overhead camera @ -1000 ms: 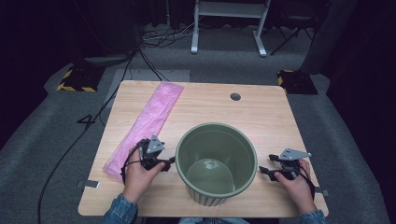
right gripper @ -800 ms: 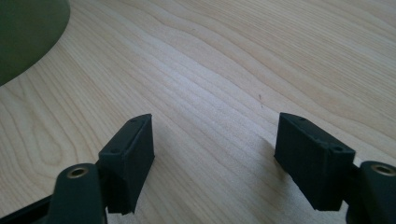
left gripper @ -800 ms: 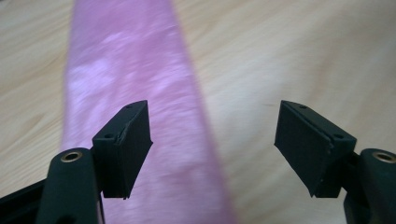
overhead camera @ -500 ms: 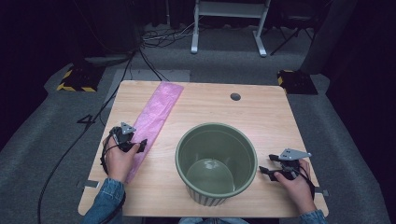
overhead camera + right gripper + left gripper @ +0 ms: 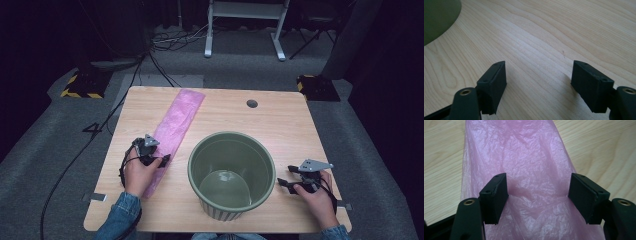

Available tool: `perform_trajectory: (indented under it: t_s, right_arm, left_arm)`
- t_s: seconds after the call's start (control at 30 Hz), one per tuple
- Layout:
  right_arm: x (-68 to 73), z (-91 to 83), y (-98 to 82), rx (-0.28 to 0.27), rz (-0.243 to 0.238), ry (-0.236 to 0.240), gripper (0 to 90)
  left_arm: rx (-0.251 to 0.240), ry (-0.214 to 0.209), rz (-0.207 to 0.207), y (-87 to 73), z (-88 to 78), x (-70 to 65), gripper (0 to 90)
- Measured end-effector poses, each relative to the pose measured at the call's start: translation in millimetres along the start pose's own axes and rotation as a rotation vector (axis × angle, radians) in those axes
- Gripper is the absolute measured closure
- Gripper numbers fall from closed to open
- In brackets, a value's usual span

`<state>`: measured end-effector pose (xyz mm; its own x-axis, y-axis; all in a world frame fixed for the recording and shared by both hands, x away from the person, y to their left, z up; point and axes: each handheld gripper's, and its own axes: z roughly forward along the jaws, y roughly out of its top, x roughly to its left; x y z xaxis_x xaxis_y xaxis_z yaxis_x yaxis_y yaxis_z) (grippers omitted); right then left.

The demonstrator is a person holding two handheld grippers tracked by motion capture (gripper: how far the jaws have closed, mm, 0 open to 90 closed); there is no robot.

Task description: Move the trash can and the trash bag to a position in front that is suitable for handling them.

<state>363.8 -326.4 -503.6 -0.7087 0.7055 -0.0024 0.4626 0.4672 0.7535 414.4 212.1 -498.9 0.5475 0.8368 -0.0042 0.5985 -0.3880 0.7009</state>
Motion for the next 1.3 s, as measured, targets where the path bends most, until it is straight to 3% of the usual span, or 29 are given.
perform_trajectory:
  t_s: [0.2,0.3,0.43,0.5,0.53,0.57,0.63,0.77,0.9,1.1,1.23,1.3]
  right_arm:
    - [0.1,0.0,0.0,0.000,0.001,-0.001,28.4]
    - [0.3,-0.1,0.0,0.000,0.002,-0.002,28.5]
    - [0.4,-0.1,0.1,0.002,0.004,-0.003,28.4]
    - [0.4,0.0,0.2,0.001,0.004,-0.002,28.4]
    - [0.5,0.0,0.2,0.002,0.005,-0.001,28.5]
    - [0.4,-0.1,0.4,0.001,0.006,0.002,29.1]
    - [0.0,1.0,2.4,-0.009,0.017,0.028,34.6]
    - [-1.7,3.4,16.1,-0.020,-0.011,0.032,32.9]
    - [-7.4,10.2,36.9,-0.033,-0.042,0.038,31.6]
    - [-21.4,30.3,59.5,-0.039,-0.045,0.054,29.9]
    - [-24.5,41.9,72.2,-0.049,-0.050,0.079,29.8]
    - [-24.8,47.7,78.1,-0.048,-0.064,0.093,29.8]
  left_arm:
    - [-0.024,-0.074,0.062,4.2,7.8,-22.4,31.8]
    - [-0.019,-0.126,0.119,8.7,11.5,-34.5,31.9]
    - [-0.021,-0.226,0.216,15.6,18.6,-56.3,32.3]
    - [0.008,-0.246,0.247,19.8,18.5,-63.9,32.9]
    - [0.031,-0.250,0.249,22.5,16.6,-67.9,35.1]
    - [0.021,-0.252,0.242,24.6,13.0,-71.5,42.2]
    - [-0.022,-0.245,0.228,27.2,6.6,-74.2,36.9]
    - [-0.060,-0.180,0.201,28.3,-14.0,-72.2,29.1]
    - [-0.018,-0.138,0.180,11.0,-26.5,-73.4,27.9]
    - [0.065,-0.110,0.098,-24.4,-37.5,-75.4,27.4]
    - [0.100,-0.109,0.124,-34.0,-43.3,-71.1,26.5]
    - [0.121,-0.077,0.136,-36.2,-49.6,-63.9,28.0]
